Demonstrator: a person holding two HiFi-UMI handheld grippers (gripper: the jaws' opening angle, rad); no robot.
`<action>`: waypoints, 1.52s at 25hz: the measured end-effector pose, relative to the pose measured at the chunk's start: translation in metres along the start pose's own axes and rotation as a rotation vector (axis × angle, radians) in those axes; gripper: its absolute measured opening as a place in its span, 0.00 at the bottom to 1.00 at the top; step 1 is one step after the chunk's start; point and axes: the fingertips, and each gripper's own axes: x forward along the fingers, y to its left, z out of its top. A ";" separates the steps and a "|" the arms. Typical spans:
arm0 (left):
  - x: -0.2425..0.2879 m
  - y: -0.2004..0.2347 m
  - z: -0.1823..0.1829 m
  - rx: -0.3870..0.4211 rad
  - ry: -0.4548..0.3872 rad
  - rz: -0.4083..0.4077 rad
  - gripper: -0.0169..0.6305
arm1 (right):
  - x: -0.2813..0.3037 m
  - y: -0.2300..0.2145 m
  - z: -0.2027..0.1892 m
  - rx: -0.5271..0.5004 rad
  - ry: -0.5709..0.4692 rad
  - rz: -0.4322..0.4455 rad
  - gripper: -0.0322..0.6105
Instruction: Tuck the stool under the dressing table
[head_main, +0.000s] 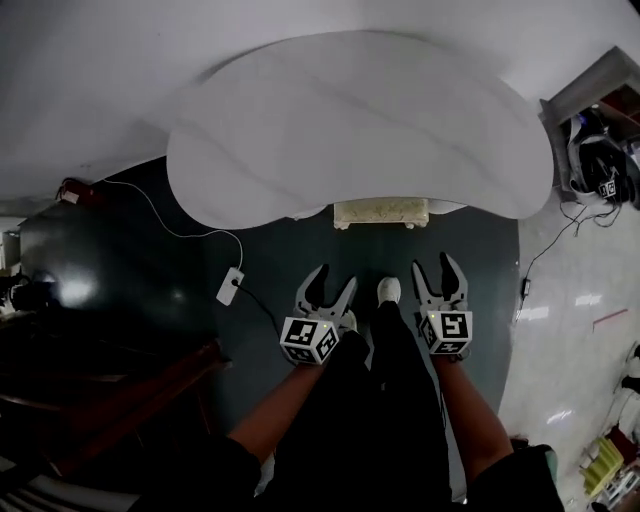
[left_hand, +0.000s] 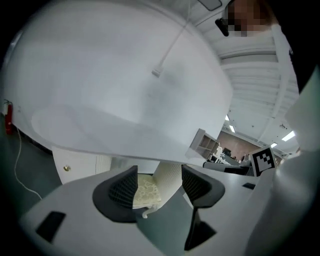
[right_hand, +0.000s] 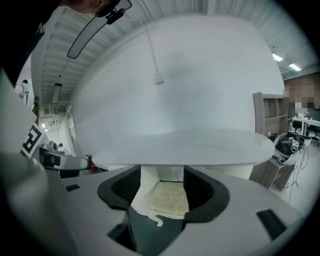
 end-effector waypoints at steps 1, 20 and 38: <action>-0.012 -0.008 0.017 0.016 -0.024 -0.011 0.45 | -0.009 0.010 0.014 0.003 -0.010 0.005 0.46; -0.123 -0.104 0.197 0.236 -0.283 -0.119 0.39 | -0.127 0.124 0.231 -0.008 -0.329 0.170 0.46; -0.152 -0.111 0.192 0.265 -0.247 -0.134 0.05 | -0.148 0.155 0.216 -0.151 -0.295 0.123 0.12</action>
